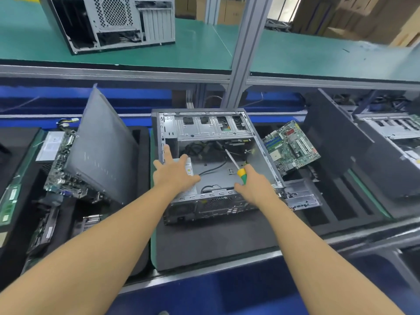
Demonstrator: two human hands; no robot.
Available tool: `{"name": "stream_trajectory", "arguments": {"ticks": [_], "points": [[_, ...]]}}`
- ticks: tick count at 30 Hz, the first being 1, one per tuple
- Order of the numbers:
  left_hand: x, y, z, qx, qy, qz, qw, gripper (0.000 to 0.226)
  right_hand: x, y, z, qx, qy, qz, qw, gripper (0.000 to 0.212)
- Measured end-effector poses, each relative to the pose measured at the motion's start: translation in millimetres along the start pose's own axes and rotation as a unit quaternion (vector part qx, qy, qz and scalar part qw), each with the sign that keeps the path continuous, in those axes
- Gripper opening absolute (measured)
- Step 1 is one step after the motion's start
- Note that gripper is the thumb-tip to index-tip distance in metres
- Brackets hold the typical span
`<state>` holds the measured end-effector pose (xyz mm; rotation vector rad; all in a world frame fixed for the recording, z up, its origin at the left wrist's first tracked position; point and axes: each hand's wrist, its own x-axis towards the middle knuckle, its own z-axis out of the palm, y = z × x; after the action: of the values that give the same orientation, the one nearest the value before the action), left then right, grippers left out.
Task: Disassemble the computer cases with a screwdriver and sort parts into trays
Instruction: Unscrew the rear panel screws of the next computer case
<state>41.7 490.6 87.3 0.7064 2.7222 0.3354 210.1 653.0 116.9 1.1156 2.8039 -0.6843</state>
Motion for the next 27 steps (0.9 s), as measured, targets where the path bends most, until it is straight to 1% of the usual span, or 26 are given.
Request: {"name": "stream_trajectory", "arguments": {"ticks": [4,7,9,10,12,13,14,16,17,19,21,22,23,25,27], "points": [[-8,1,10,0.015,0.017,-0.005,1.000,0.082,-6,8,0,0.006,0.007,-0.012,1.000,0.038],[-12,-1,10,0.030,-0.003,0.005,1.000,0.085,-11,12,-3,0.031,0.002,-0.022,0.999,0.029],[-16,-6,8,0.033,-0.021,0.022,0.999,0.083,-19,14,-1,0.085,0.026,-0.043,0.995,0.018],[-19,-9,7,0.039,-0.014,0.041,0.998,0.079,-26,16,2,0.117,0.050,-0.065,0.990,0.014],[-28,-19,10,0.070,0.034,0.098,0.992,0.068,-45,20,13,0.186,0.081,-0.091,0.975,0.015],[-34,-24,14,0.094,0.060,0.138,0.984,0.063,-55,20,18,0.237,0.072,-0.083,0.965,0.017],[-41,-28,17,0.114,0.074,0.179,0.974,0.060,-65,19,25,0.300,0.045,-0.064,0.951,0.017],[-52,-32,20,0.125,0.053,0.236,0.962,0.063,-79,11,40,0.425,-0.022,-0.020,0.905,0.012],[-54,-33,19,0.123,0.028,0.250,0.960,0.068,-84,7,46,0.475,-0.052,-0.005,0.878,0.010],[-55,-37,17,0.141,-0.011,0.269,0.953,0.075,-94,-1,57,0.547,-0.101,0.007,0.831,0.016],[-57,-40,18,0.179,-0.017,0.282,0.942,0.069,-105,-5,65,0.596,-0.138,0.002,0.791,0.014],[-58,-41,19,0.183,-0.009,0.282,0.942,0.066,-110,-5,68,0.611,-0.151,-0.001,0.777,0.012],[-59,-40,21,0.178,0.002,0.279,0.944,0.063,-114,-4,69,0.622,-0.157,0.000,0.767,0.011],[-62,-37,22,0.162,0.021,0.279,0.946,0.057,-121,-3,74,0.631,-0.159,0.013,0.759,0.011],[-63,-35,22,0.156,0.026,0.282,0.946,0.053,-128,0,80,0.615,-0.160,0.016,0.772,0.012]]}}
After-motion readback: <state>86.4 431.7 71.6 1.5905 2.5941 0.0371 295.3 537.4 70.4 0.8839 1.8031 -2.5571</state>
